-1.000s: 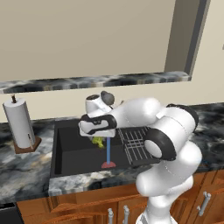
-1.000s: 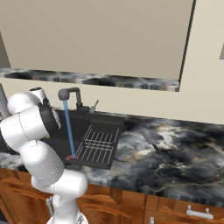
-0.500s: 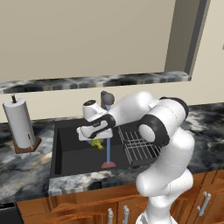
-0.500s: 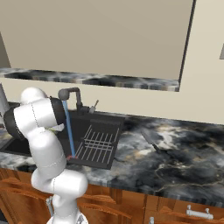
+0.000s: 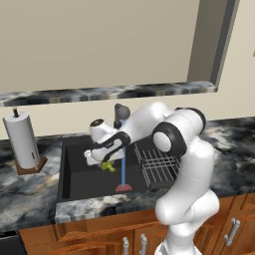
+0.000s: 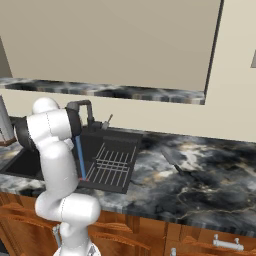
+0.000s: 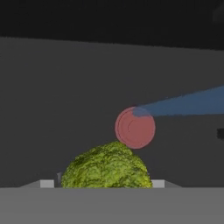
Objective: Turn on the sink faucet. Then move the broccoli from the counter to the sink. Turn off the sink. Move the vegetable from the sink to the pot next to the stove. Finally move the pot to the rear left burner.
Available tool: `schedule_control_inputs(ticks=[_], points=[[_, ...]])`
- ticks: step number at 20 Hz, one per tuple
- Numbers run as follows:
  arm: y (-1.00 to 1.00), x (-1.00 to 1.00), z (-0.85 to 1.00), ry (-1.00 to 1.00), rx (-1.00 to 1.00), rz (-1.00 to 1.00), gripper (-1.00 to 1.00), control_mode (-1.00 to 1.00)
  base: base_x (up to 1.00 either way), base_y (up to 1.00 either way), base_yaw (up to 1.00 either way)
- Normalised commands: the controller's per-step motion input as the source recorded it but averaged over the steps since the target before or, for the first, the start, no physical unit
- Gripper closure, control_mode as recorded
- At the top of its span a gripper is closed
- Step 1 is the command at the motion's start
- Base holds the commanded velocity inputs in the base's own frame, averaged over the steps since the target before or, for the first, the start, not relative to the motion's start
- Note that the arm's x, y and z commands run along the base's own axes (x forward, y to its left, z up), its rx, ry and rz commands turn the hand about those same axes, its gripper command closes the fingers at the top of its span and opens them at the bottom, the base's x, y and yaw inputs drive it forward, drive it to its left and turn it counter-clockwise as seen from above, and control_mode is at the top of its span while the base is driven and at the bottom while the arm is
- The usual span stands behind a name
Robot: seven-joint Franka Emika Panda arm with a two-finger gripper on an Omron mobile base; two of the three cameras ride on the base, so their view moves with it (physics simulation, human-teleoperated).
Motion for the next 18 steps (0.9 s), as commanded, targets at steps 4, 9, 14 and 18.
schedule_control_inputs(ticks=[4, 9, 14, 18], points=[[0.17, 0.15, -0.28, 0.03, -0.05, 0.04, 1.00, -1.00, 0.00, 0.00, 0.00], [0.01, 0.00, -0.23, 0.04, -0.05, 0.00, 1.00, -1.00, 0.00, 0.00, 0.00], [0.02, 0.07, -0.23, 0.01, -0.03, 0.00, 1.00, -1.00, 0.00, 0.00, 0.00], [0.05, 0.20, -0.21, 0.02, -0.02, 0.00, 1.00, -1.00, 0.00, 0.00, 0.00]])
